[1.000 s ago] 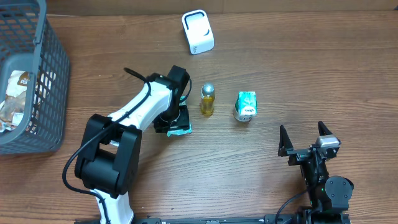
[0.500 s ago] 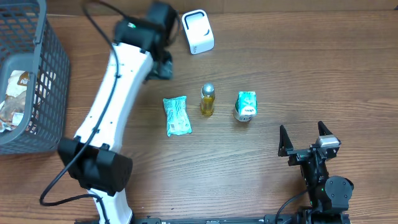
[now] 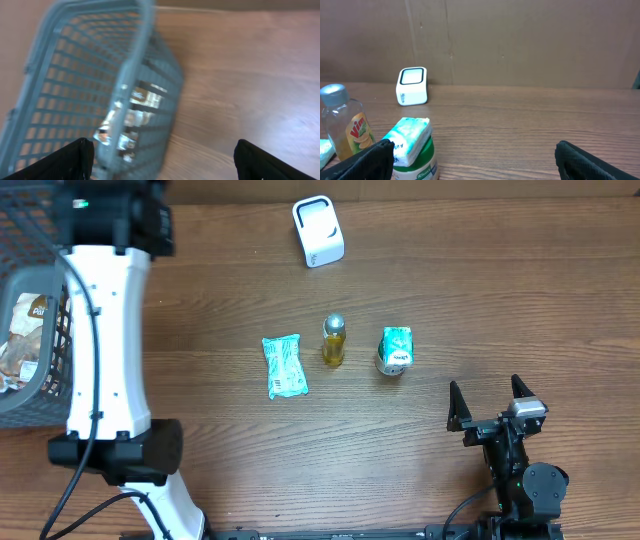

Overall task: Scan the item barcode
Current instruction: 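Reach the left gripper into the basket and grasp a brown-labelled bag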

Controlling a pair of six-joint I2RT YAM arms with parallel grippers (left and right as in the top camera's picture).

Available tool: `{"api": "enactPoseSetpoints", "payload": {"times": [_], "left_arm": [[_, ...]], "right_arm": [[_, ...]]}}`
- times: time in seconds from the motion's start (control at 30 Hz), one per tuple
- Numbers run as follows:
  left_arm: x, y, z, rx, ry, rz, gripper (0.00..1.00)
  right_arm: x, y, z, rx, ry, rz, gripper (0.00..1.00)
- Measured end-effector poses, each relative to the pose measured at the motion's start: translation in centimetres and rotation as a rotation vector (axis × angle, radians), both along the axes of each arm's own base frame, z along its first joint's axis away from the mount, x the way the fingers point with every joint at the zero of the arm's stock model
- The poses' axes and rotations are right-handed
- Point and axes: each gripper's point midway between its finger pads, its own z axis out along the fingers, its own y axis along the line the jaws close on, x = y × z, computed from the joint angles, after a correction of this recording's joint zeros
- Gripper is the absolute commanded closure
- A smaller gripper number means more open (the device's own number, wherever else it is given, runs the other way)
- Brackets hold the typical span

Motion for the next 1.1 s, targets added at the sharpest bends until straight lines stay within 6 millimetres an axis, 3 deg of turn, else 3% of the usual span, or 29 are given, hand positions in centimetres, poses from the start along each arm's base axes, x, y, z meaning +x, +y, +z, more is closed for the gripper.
{"api": "enactPoseSetpoints", "payload": {"times": [0.1,0.27,0.53,0.7,0.87,1.1], "left_arm": [[0.2,3.0,1.5,0.016,-0.056,0.048,0.05],[-0.6,8.9,1.9,-0.004,-0.094,0.137,0.00],[-4.2,18.1,0.8,-0.178,-0.145,0.217,0.03],[-6.3,21.4,-0.1,-0.260,-0.165,0.234,0.08],[-6.5,23.3,-4.8,-0.327,-0.084,0.231,0.09],[-6.0,23.8,-16.7,-0.449,0.175,0.208,0.09]], "right_arm": [[0.0,0.0,0.0,0.000,0.000,0.000,0.00],[0.0,0.0,0.0,0.000,0.000,0.000,0.00],[0.0,0.0,0.0,0.000,0.000,-0.001,0.00],[0.0,0.0,0.0,0.000,0.000,0.000,0.00],[0.0,0.0,0.0,0.000,0.000,0.000,0.00],[0.0,0.0,0.0,-0.001,0.000,0.000,0.00]]}}
